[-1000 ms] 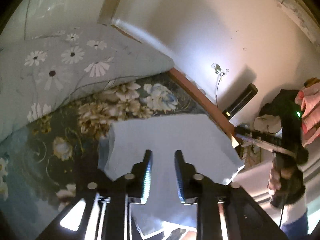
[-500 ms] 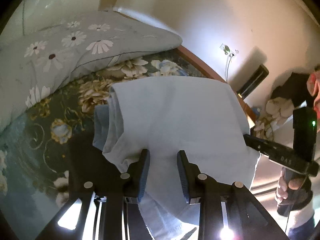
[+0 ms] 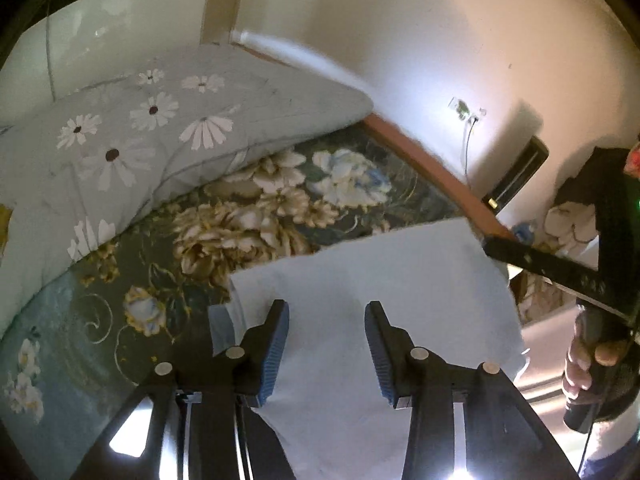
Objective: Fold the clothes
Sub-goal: 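Lower the shirt onto the clothes stack and open both grippers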
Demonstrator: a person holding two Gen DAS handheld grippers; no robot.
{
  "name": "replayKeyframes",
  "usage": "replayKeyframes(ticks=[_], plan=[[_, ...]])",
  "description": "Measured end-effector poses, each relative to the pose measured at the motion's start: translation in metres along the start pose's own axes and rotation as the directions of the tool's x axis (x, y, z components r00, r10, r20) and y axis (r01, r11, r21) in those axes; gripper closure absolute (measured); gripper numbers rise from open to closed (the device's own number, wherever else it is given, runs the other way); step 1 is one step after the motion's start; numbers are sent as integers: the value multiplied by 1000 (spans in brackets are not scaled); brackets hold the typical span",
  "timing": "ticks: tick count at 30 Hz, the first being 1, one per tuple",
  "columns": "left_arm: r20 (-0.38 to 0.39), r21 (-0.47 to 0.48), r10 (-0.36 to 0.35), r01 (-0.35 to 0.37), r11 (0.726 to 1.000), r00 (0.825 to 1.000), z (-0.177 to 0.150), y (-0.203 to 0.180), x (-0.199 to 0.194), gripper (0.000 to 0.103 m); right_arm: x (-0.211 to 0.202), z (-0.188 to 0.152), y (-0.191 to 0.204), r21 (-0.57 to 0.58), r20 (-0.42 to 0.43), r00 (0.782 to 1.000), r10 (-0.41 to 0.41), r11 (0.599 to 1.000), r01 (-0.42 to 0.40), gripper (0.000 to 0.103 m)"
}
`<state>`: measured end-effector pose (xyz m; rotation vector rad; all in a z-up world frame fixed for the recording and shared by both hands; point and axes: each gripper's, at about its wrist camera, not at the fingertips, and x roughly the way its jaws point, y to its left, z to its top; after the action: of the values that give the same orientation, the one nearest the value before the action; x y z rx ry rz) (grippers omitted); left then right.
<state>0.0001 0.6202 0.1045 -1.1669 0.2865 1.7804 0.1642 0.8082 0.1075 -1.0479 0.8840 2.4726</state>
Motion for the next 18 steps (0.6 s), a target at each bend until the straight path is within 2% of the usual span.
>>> replayKeyframes(ticks=[3, 7, 9, 12, 15, 18], plan=[[-37, 3, 5, -5, 1000, 999, -10, 0, 16, 58, 23, -3, -6, 22, -48, 999, -21, 1000, 22, 74], [-43, -6, 3, -4, 1000, 999, -12, 1, 16, 58, 37, -13, -19, 71, -87, 996, -15, 997, 21, 74], [-27, -22, -17, 17, 1000, 999, -13, 2, 3, 57, 29, -14, -18, 79, -72, 997, -23, 996, 29, 74], [13, -31, -37, 37, 999, 999, -21, 1, -16, 57, 9, -17, -5, 21, -35, 998, -42, 999, 43, 74], [31, -38, -67, 68, 997, 997, -38, -3, -29, 56, -11, -31, 11, -26, -4, 1000, -17, 1000, 17, 74], [35, -27, -67, 68, 997, 997, -55, -9, -32, 55, -20, -51, 27, -66, -9, 1000, 7, 998, -7, 73]])
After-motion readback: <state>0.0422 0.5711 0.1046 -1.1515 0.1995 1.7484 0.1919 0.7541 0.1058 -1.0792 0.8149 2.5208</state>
